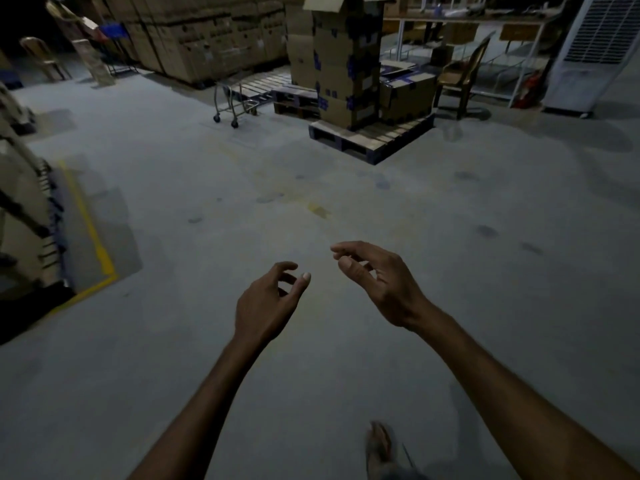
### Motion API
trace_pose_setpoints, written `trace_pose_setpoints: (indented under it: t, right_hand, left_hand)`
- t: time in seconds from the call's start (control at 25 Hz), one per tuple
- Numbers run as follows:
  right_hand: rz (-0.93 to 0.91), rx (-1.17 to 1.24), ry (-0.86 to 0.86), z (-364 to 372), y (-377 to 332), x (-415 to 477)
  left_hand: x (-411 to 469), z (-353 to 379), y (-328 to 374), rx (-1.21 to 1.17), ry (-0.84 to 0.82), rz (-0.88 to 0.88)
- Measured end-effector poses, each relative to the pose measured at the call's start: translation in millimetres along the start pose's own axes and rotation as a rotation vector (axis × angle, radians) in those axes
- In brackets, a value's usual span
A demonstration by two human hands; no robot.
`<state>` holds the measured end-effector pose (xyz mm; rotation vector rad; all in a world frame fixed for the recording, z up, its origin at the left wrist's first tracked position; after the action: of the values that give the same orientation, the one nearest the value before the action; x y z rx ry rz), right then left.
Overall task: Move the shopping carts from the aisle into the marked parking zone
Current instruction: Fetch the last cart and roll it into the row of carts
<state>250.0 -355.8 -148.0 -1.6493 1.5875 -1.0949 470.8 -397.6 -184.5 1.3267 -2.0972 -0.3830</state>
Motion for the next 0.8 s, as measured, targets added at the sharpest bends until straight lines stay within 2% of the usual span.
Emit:
trace_pose_setpoints:
  t: [0.28, 0.52, 0.68, 0.8]
  right_hand:
    - [-0.005, -0.005, -0.085, 29, 54, 206]
    - [-0.042, -0.105, -0.207, 61, 68, 361]
    - [-0.146, -0.236, -0.216, 96, 64, 442]
    - [-0.315, -0.396, -0.125, 130, 58, 503]
  left_hand:
    - [158, 16, -74, -0.065, 0.142, -0.070]
    - [274, -2, -114, -0.029, 0.282, -0.043]
    - [326, -9, -171, 0.061, 0.296, -0.045]
    - [368, -15, -230, 0.120, 0.301, -0.039]
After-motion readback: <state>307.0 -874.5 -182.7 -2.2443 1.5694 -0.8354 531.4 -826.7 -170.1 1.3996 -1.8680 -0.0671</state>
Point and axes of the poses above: each hand's wrist, its own x-axis towards the middle knuckle, its own z-axis out of the palm, y = z × x, the point moved 1 cm from there along x, towards the middle knuckle, and after that the axes turned 14 degrees about z, right-handed, at the moved point
